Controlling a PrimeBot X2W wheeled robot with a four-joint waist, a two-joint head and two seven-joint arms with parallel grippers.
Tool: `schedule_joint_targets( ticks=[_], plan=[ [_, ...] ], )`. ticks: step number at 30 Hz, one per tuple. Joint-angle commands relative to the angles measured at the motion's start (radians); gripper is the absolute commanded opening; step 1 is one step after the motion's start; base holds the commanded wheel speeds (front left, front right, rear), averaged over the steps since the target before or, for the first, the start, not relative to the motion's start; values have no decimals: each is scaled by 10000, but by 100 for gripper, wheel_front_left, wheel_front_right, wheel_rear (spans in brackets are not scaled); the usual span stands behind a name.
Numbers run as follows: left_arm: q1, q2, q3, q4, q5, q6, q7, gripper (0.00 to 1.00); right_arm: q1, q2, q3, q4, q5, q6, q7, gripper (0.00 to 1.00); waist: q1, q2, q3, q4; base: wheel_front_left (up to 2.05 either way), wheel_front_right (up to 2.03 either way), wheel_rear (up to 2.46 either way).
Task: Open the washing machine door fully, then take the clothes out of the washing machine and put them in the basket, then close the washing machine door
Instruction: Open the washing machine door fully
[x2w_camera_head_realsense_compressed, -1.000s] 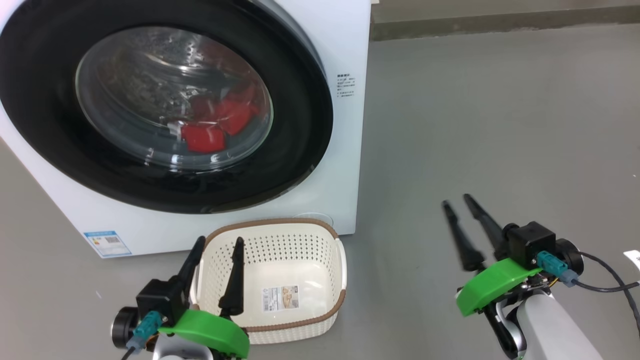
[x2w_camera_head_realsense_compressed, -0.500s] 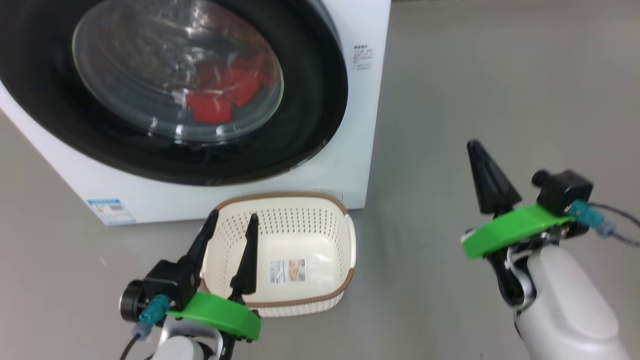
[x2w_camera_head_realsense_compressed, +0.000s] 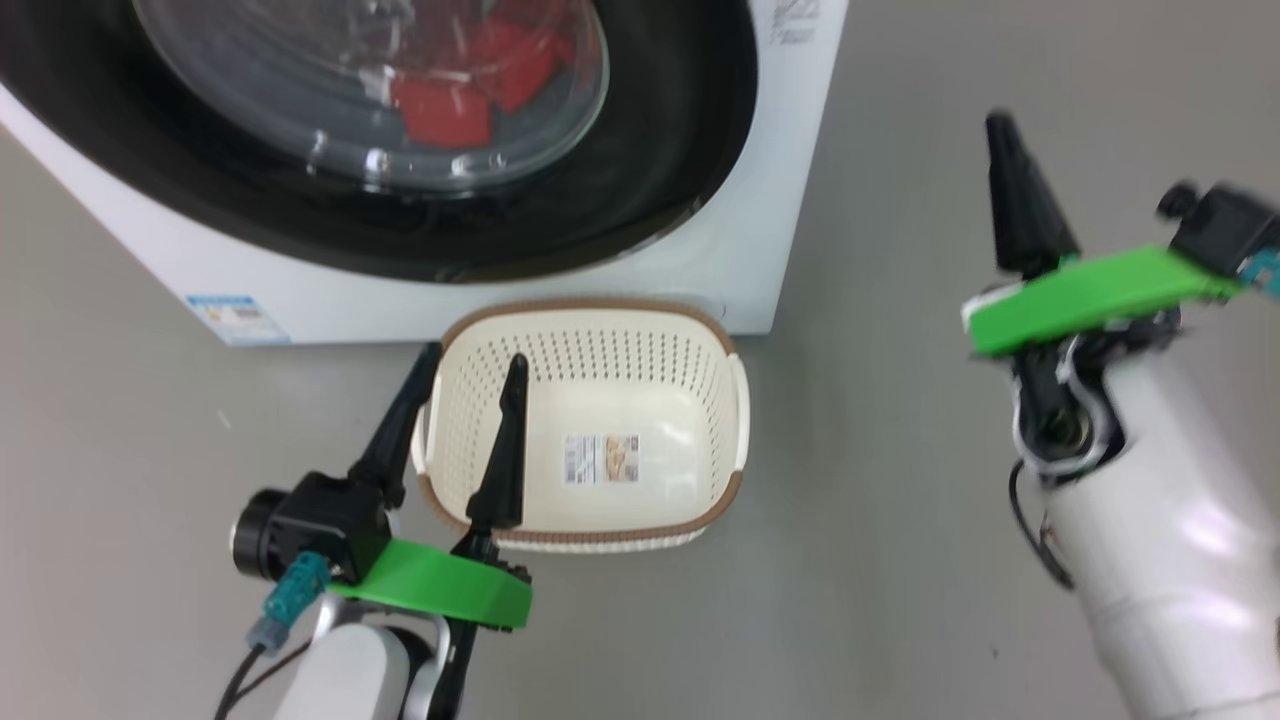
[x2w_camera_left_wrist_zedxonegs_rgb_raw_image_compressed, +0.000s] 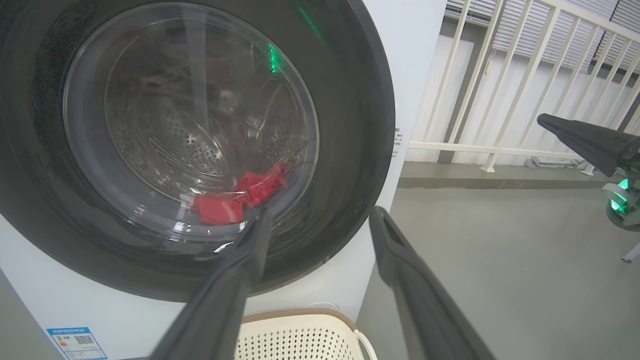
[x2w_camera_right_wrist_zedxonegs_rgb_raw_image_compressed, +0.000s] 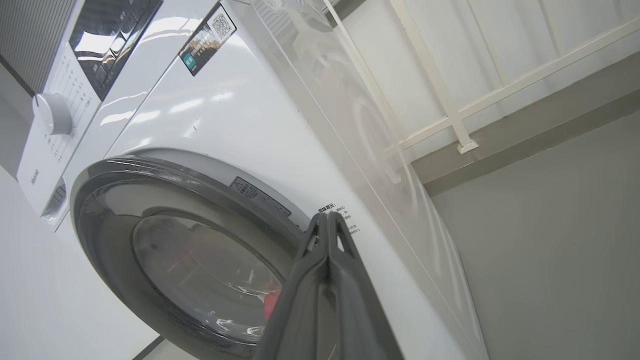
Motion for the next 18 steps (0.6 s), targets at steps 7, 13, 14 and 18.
schedule_joint_targets(
  ticks=[7, 13, 14, 18],
  plan=[
    [-659, 156, 189, -840, 144, 164, -90, 100, -1333, -496, 565, -864, 2846, -7, 1472, 0, 0, 0, 1243, 499, 0, 0, 0],
    [-867, 156, 126, -1237, 164, 269, -90, 100, -2049, -860, 495, -1111, 4848, -7, 2641, 0, 0, 0, 1833, 658, 0, 0, 0],
    [-897, 156, 124, -1320, 179, 293, -90, 100, -2166, -920, 494, -1097, 5059, -7, 2803, 0, 0, 0, 1923, 684, 0, 0, 0],
    [-967, 156, 99, -1506, 187, 362, -90, 100, -2517, -1035, 477, -992, 5656, -7, 3299, 0, 0, 0, 2181, 764, 0, 0, 0]
  ],
)
